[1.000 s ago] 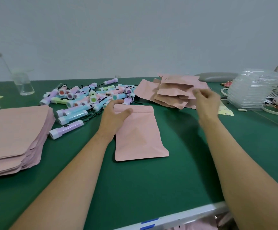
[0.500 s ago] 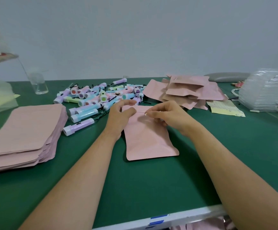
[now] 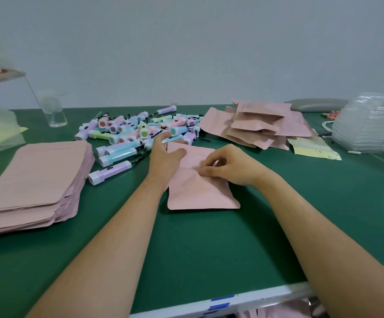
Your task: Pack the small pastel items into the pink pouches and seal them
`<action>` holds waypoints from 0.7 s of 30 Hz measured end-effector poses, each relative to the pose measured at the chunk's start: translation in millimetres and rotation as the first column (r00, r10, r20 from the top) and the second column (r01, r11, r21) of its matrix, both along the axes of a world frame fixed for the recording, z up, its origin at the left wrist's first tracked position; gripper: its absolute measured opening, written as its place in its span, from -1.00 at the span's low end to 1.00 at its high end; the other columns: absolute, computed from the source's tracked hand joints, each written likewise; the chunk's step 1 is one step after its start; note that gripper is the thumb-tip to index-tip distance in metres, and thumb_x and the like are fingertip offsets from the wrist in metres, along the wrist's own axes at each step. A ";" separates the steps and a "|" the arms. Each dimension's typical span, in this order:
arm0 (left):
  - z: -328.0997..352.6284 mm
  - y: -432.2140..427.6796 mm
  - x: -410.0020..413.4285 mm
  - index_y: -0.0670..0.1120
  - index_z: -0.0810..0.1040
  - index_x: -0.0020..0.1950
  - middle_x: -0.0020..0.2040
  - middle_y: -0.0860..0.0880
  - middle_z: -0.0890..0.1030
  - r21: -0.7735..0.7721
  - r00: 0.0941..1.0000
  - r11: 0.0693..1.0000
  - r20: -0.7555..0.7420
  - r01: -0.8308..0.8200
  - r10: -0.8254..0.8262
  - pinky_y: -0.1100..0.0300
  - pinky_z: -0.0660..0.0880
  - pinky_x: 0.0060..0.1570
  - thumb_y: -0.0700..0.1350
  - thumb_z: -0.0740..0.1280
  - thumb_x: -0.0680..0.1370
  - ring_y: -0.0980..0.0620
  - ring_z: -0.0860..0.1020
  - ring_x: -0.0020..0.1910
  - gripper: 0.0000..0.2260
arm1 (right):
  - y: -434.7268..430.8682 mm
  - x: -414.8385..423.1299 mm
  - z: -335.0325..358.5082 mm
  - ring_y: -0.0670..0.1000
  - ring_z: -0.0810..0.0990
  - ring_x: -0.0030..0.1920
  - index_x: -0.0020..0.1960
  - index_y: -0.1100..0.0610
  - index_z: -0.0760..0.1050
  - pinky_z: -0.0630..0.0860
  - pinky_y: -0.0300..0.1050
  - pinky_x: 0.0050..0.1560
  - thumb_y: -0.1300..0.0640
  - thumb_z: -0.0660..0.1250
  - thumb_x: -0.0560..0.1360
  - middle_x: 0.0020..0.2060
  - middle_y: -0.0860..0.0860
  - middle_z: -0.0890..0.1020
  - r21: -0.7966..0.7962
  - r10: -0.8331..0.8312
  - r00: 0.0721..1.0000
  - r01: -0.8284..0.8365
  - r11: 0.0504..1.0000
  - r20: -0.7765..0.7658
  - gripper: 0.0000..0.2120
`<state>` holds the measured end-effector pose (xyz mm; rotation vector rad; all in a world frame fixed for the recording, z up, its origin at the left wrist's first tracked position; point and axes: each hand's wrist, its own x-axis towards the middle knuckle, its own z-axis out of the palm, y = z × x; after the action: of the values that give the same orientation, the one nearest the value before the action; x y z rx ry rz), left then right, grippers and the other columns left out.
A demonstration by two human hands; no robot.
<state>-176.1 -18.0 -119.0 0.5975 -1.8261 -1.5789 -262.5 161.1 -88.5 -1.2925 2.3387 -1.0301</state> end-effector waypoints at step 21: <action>-3.6 -6.8 -1.7 0.05 0.39 0.44 0.28 0.01 0.66 0.177 0.991 0.984 -0.123 -0.028 0.051 0.25 0.59 -0.05 -0.29 0.50 0.56 0.07 0.65 0.15 -0.45 | 11.3 -15.4 2.9 -0.06 0.44 -0.39 0.10 0.03 0.66 0.31 -0.17 -0.41 0.13 0.73 0.16 -0.19 -0.05 0.64 -0.065 -0.237 0.819 0.315 0.947 0.522 -0.46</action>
<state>-177.8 -24.8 -122.6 0.5936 -1.5841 -1.7221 -277.8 172.4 -85.6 -0.6072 2.0891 -1.4536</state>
